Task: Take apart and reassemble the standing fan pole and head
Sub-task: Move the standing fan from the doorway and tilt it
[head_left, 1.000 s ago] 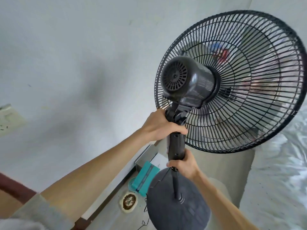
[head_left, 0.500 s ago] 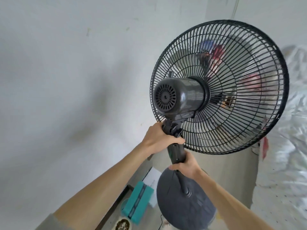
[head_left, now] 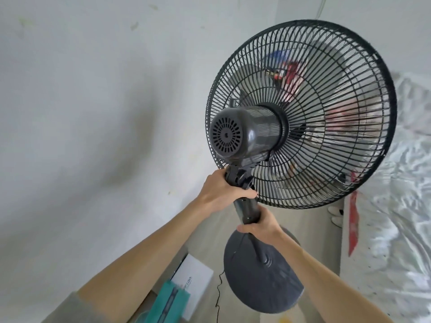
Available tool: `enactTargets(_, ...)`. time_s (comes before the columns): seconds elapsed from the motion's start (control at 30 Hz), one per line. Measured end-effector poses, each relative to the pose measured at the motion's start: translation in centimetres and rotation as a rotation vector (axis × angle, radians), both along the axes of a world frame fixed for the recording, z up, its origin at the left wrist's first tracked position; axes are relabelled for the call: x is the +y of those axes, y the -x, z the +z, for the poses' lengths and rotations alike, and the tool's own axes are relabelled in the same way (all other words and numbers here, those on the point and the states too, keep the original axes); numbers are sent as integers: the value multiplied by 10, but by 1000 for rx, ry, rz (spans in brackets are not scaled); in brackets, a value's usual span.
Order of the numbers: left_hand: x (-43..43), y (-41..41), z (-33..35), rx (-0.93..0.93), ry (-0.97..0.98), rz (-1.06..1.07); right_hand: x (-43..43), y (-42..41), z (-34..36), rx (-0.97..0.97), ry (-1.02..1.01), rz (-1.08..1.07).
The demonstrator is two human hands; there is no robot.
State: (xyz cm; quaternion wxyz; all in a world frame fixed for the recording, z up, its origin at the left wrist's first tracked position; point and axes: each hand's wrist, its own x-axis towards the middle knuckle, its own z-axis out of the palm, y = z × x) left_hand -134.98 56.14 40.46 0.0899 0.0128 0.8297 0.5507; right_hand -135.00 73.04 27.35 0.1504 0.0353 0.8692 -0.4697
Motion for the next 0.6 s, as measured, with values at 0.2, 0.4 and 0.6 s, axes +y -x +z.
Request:
enactTargets(0.2, 24, 72, -16, -36, -10, 27, 26, 73, -12, -23, -19, 33)
enactTargets(0.4, 57, 156, -34, -56, 19, 67, 57, 158, -28, -44, 19, 89)
enactTargets(0.6, 95, 236, -36, -91, 58, 139, 86, 248, -36, -104, 26, 138)
